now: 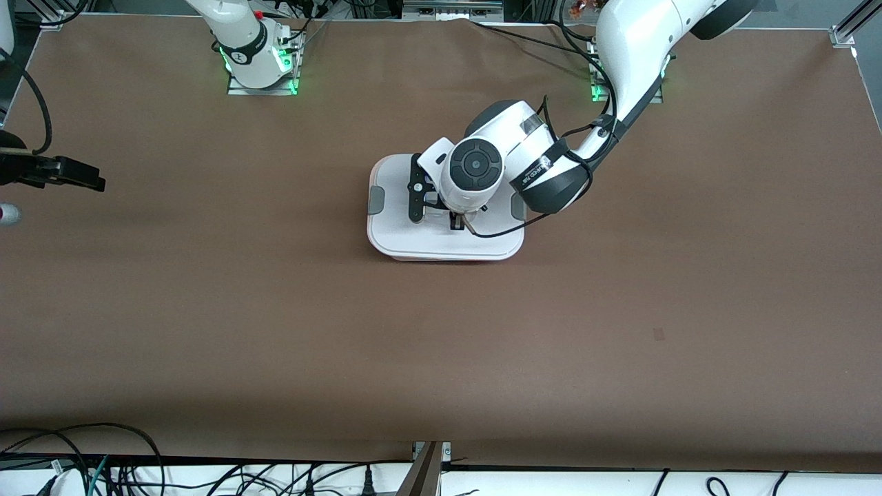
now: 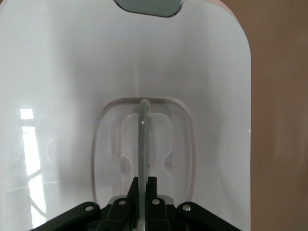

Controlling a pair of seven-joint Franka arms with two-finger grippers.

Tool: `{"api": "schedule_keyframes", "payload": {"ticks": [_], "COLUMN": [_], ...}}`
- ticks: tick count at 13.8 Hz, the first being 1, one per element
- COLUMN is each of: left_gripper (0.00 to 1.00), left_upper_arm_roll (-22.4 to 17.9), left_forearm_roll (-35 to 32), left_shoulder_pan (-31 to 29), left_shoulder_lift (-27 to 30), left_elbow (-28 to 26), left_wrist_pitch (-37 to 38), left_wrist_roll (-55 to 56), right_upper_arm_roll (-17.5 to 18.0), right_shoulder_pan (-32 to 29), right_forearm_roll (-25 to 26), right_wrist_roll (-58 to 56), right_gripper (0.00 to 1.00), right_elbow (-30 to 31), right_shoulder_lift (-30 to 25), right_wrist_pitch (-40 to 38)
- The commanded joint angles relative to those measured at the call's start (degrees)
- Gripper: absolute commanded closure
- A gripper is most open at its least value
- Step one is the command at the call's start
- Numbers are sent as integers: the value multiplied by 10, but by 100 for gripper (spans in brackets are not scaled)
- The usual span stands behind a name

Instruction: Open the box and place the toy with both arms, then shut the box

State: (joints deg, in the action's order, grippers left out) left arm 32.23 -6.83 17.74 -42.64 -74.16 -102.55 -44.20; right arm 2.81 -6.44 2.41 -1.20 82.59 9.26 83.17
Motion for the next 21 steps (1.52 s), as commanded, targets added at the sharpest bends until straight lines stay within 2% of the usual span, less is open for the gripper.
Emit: {"api": "schedule_keyframes", "payload": {"ticks": [1, 6, 11, 14, 16, 21], "left_gripper": [100, 100, 100, 100, 100, 100], "left_upper_arm_roll": [-5, -5, -5, -6, -9, -9], "left_forearm_roll": [-16, -19, -24, -25, -49, -48], "left_shoulder_pan": [7, 16, 35, 34, 31, 28], "left_shoulder_lift": [-8, -14, -10, -14, -14, -12], "left_elbow": [9, 9, 8, 8, 8, 7], "left_wrist_pitch": [18, -11, -6, -11, -10, -7], "left_wrist_roll": [-10, 0, 33, 27, 20, 13], "right_upper_arm_roll": [-19, -22, -61, -61, -60, -55], "right_shoulder_pan": [1, 1, 15, 17, 18, 19], "right_forearm_roll": [-19, -15, -17, -19, -23, -43], "right_wrist_roll": [-15, -51, -68, -64, -58, -57], "right_gripper": [0, 0, 0, 0, 0, 0], "right_elbow": [33, 35, 35, 30, 29, 28], "right_shoulder_lift": [-44, -63, -65, -57, -46, -36], "right_wrist_pitch": [10, -19, -20, -23, -23, -16]}}
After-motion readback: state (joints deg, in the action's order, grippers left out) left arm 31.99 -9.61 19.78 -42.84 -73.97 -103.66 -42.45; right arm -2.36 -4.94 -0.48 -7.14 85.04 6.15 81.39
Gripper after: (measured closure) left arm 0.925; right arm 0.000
